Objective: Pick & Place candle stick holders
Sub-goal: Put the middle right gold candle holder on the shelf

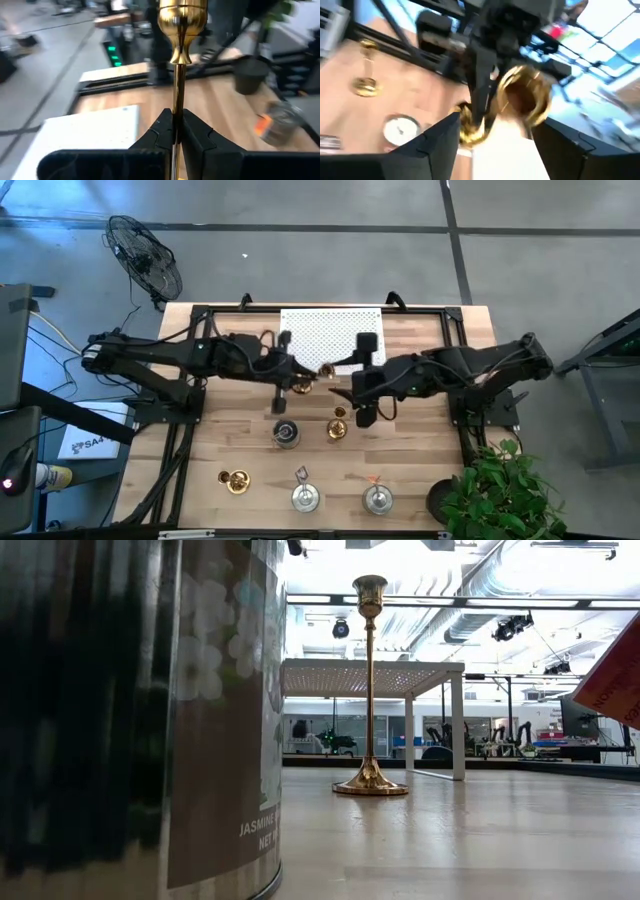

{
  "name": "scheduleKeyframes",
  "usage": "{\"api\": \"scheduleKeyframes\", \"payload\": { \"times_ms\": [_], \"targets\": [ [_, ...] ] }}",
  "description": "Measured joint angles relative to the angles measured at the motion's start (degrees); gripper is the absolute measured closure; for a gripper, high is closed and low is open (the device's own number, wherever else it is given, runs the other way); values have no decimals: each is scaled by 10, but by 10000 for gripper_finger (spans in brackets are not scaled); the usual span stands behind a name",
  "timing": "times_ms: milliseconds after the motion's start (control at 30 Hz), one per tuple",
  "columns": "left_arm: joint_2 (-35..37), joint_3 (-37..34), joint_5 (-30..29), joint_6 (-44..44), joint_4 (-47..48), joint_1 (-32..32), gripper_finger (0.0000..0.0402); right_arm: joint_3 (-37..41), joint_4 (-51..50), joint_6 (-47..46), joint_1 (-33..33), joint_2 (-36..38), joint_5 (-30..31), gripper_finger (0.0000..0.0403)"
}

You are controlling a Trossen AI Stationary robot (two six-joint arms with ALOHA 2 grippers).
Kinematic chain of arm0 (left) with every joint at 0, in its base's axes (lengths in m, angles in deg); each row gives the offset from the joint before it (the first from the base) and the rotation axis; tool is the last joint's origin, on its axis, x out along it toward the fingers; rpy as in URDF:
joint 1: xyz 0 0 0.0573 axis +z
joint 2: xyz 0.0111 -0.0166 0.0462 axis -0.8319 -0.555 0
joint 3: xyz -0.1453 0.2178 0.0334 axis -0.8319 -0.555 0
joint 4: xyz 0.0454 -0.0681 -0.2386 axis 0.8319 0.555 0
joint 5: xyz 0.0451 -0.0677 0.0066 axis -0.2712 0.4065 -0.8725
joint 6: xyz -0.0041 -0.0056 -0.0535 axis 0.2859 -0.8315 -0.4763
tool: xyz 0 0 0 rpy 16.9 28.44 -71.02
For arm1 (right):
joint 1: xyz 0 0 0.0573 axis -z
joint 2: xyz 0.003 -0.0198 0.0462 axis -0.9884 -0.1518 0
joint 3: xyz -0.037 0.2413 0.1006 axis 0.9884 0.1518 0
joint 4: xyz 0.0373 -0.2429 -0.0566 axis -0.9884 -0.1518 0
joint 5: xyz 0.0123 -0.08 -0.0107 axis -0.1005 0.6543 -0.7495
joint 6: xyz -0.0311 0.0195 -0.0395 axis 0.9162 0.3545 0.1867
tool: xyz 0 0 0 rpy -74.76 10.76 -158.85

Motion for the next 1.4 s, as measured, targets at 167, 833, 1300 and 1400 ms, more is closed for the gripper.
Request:
{"api": "scheduleKeyframes", "payload": {
  "times_ms": [167,833,1300,1400],
  "targets": [
    [26,0,-111,17,-6,0,391,0,-30,-14,-30,18,34,166],
    [44,-46,98,-133,-117,393,392,0,-94,-108,-64,34,23,171],
    [39,-288,244,-164,-452,431,392,0,-120,-141,-62,34,4,171],
    [31,-310,237,-162,-460,431,392,0,-120,-141,-60,34,3,171]
  ]
}}
